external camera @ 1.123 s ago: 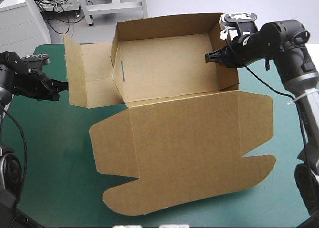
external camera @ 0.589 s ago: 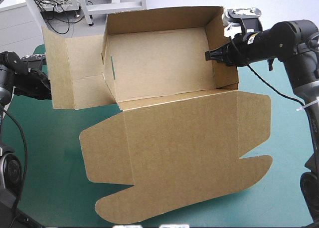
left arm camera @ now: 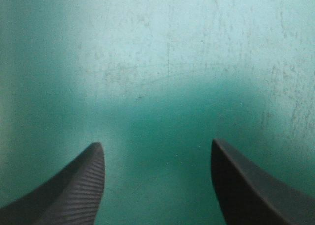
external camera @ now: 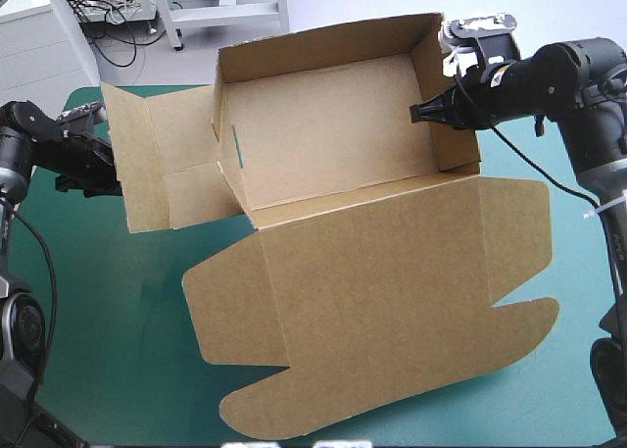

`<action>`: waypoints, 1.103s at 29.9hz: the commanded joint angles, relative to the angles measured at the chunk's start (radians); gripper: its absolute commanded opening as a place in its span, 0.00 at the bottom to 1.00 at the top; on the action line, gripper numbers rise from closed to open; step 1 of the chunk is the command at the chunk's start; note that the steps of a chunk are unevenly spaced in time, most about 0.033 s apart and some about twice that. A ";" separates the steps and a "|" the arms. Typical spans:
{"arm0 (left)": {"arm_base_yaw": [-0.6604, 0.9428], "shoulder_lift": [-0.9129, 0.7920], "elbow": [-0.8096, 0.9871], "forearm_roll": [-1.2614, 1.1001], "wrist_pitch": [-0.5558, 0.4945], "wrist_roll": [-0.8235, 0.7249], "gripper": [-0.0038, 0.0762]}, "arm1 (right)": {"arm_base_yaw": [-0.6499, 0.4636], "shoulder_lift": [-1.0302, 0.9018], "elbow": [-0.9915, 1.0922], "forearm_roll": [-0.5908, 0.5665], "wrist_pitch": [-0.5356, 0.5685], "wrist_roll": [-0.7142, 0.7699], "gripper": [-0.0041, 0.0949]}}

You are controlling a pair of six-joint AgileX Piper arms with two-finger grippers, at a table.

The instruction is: Fold the box

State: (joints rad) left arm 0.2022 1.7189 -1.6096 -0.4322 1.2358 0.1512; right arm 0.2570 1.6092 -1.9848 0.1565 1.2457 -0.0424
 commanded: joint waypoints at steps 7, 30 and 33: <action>-0.014 -0.016 -0.027 -0.244 0.063 0.006 0.66 | -0.005 -0.046 -0.031 0.007 0.001 0.009 0.02; -0.271 -0.018 -0.027 -0.663 0.064 0.161 0.64 | -0.078 0.034 -0.031 -0.085 0.001 0.058 0.02; -0.289 -0.018 -0.027 -0.686 0.064 0.177 0.64 | -0.078 0.034 -0.031 -0.114 0.001 0.058 0.02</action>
State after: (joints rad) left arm -0.0664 1.7520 -1.6096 -1.0138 1.2279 0.3073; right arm 0.1842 1.6887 -1.9859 0.0447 1.2456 0.0099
